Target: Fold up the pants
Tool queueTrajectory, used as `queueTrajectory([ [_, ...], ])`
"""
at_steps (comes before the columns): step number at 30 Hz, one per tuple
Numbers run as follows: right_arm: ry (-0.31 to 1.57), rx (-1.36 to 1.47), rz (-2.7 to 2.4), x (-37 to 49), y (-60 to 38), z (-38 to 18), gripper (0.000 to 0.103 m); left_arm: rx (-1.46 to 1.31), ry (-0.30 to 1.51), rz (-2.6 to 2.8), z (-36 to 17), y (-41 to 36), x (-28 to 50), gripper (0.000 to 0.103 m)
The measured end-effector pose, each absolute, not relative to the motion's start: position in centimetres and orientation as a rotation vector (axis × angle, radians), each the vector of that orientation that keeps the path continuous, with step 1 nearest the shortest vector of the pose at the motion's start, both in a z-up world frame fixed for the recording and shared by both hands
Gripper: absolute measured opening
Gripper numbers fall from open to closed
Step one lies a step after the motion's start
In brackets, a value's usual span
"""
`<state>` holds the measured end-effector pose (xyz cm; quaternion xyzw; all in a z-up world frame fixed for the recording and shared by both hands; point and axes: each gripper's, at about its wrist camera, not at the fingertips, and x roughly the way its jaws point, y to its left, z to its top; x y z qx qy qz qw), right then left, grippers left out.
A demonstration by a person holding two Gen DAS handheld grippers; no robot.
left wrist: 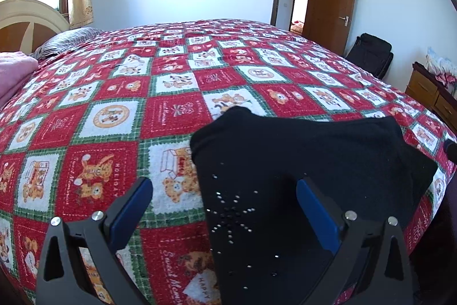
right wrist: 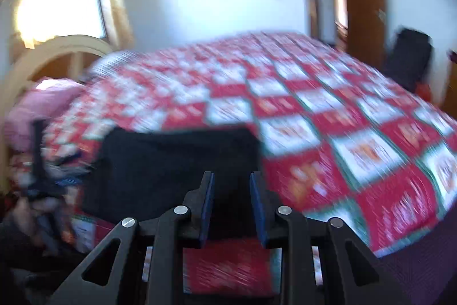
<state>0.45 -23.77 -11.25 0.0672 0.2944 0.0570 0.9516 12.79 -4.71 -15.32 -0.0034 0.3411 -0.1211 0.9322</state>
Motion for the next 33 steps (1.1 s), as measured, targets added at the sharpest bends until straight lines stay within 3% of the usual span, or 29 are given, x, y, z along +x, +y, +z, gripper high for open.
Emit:
queueTrajectory([
  [1,0.611,0.120,0.131,0.9,-23.2,-11.4,0.039,-0.003,0.699,-0.248,-15.3,-4.7,12.8,0.103],
  [10,0.864,0.126,0.120,4.2,-24.1,-16.2,0.039,-0.009,0.715,-0.251,-15.6,-4.3,12.9,0.103],
  [28,0.852,0.062,0.151,2.8,-24.2,-17.4,0.039,-0.019,0.733,-0.276,-15.8,-3.9,12.3,0.103],
  [33,0.769,0.175,0.171,2.0,-25.8,-15.3,0.040,-0.044,0.739,-0.280,-16.2,-3.5,12.6,0.103],
])
